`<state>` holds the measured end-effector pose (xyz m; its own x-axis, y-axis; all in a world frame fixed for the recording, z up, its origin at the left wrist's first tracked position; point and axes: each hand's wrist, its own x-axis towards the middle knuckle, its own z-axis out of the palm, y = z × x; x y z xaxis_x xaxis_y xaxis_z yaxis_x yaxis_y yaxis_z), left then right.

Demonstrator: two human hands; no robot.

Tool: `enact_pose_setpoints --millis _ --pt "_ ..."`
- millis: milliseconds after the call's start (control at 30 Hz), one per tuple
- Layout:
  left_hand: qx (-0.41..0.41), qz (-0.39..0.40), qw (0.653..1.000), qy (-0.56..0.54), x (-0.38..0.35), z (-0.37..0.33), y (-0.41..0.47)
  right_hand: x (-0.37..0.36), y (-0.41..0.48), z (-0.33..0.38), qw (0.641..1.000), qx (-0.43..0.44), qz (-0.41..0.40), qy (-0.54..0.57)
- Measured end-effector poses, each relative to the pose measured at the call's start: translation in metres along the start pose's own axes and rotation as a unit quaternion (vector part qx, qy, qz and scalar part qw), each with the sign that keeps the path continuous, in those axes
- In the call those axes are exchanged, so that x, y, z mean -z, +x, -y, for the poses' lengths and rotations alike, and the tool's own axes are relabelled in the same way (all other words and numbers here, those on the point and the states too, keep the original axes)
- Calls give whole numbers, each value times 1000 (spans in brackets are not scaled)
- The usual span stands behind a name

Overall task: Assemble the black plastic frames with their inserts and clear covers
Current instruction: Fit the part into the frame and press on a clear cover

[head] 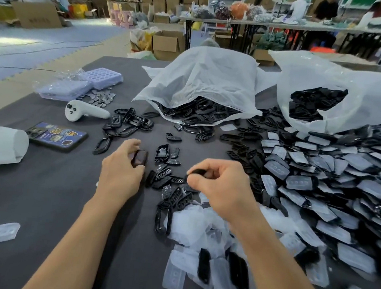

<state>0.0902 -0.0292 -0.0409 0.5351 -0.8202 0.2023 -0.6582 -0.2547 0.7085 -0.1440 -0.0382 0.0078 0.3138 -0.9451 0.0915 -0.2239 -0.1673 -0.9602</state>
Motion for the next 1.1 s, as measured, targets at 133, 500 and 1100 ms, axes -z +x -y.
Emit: enact_pose_setpoints --millis 133,500,1100 --pt "33 -73 983 -166 7 -12 -17 -2 -12 -9 992 -43 -31 110" --pt "-16 83 921 -380 -14 -75 -81 1 -12 -21 990 -44 2 135" --pt "86 144 906 -389 -11 -77 -73 8 -4 -25 949 -88 64 296"
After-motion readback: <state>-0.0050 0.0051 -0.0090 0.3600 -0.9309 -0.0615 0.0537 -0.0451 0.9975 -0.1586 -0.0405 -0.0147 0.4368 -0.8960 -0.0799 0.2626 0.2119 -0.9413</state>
